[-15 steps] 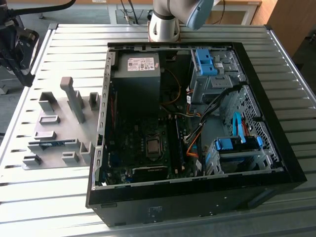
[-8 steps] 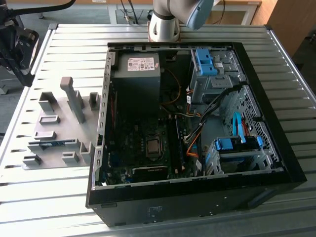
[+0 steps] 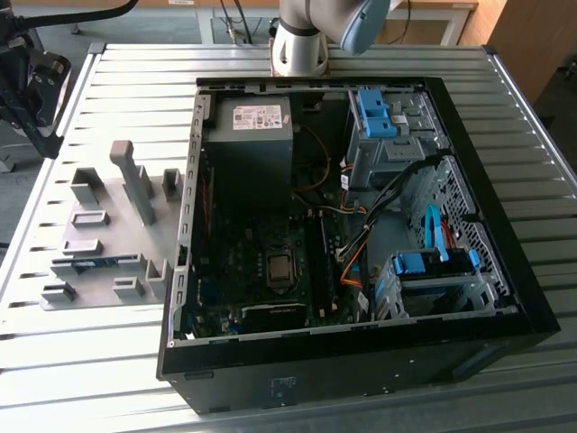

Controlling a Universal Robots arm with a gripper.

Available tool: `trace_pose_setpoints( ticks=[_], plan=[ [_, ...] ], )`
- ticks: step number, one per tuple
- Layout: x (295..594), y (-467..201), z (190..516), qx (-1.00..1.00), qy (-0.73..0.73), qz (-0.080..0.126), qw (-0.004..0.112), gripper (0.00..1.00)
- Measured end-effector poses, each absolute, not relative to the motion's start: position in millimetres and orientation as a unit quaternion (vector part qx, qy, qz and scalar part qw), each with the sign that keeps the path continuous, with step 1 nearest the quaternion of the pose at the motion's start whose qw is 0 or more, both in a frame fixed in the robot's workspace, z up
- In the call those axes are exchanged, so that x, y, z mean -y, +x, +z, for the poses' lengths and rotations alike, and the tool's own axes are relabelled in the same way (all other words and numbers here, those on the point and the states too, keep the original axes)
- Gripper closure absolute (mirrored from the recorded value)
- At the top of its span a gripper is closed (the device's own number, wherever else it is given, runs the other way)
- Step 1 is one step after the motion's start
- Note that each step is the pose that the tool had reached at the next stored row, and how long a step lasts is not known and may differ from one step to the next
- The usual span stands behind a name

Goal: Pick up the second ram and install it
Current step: 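Pick up the second ram and move it above second insertion slot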

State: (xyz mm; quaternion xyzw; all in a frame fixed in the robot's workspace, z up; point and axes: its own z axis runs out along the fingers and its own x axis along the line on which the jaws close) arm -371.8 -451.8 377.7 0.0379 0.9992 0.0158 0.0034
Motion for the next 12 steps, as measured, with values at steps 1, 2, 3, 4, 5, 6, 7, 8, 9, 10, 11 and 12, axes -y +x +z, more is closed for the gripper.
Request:
trace_pose_setpoints(
  ticks=[1,2,3,4,5,6,7,8,9,10,11,12],
  plan=[
    [451.8,-371.8,377.7,-0.999,0.038,0.016,0.003,0.9],
    [451.9,-371.8,377.7,-0.999,0.036,0.016,0.003,0.9],
    [451.9,-371.9,377.7,-0.999,0.032,0.016,0.003,0.9],
    [451.9,-371.9,377.7,-1.0,0.026,0.016,0.003,0.9],
    [451.9,-371.9,377.7,-1.0,0.021,0.016,0.003,0.9],
    [452.0,-371.9,377.7,-1.0,0.014,0.016,0.003,0.9],
    [452.0,-371.9,377.7,-1.0,0.007,0.016,0.003,0.9],
    [451.9,-371.9,377.7,-1.0,-0.001,0.016,0.003,0.9],
    [451.9,-372.0,377.7,-1.0,-0.009,0.016,0.003,0.9],
    [452.0,-372.1,377.6,-1.0,-0.015,0.016,0.003,0.9],
    [452.1,-372.2,377.5,-1.0,-0.021,0.016,0.003,0.9],
    [452.2,-372.4,377.5,-1.0,-0.026,0.016,0.002,0.9]
  ],
)
